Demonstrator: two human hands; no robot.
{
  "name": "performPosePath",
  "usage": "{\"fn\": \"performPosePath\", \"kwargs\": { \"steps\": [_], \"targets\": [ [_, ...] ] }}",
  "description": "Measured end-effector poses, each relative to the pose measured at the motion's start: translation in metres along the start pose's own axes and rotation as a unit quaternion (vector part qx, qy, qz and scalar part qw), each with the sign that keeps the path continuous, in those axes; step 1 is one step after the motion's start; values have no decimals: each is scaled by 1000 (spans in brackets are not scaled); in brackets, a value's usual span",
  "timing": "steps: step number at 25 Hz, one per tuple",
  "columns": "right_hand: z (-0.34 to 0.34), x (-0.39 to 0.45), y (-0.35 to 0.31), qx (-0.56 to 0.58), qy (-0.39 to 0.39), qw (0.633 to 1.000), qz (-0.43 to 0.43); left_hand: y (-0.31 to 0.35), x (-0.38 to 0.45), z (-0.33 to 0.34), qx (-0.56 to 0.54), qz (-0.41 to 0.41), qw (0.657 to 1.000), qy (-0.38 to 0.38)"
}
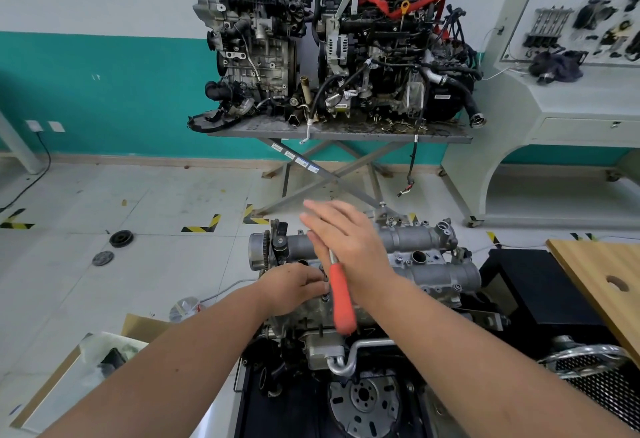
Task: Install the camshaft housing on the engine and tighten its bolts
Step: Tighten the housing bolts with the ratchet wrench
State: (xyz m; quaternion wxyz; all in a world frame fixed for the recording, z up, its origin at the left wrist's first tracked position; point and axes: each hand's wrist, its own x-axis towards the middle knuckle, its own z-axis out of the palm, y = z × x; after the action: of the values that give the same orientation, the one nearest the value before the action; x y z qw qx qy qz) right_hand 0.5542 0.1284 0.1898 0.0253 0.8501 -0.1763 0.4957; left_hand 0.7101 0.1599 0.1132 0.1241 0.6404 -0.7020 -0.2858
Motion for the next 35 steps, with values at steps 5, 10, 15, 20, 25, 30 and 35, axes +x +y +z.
{"fn": "performPosePath", "kwargs": {
  "steps": [5, 10, 15, 20, 25, 30, 35],
  "targets": [
    [-14, 22, -17, -221, -197, 955, -35, 1, -4, 0, -10, 42, 999, 5],
    [-26, 53, -35, -176, -412, 885, 124, -5, 2, 6, 10, -29, 999, 12],
    [-28, 77, -23, -69, -480, 835, 260, -5, 0, 4, -14, -30, 999, -8],
    [-17, 60, -17, 529, -98, 525, 660, -1, -1, 2, 2, -17, 1000, -10],
    [-6, 23, -12, 623, 41, 470, 623, -2, 1, 2, 13, -10, 1000, -7],
    [2, 0, -15, 400, -26, 789, 465, -4, 2, 4, 6, -5, 1000, -3],
    [5, -7, -1, 55, 32, 996, 60, -6, 2, 4, 5, 5, 1000, 9]
  ]
}}
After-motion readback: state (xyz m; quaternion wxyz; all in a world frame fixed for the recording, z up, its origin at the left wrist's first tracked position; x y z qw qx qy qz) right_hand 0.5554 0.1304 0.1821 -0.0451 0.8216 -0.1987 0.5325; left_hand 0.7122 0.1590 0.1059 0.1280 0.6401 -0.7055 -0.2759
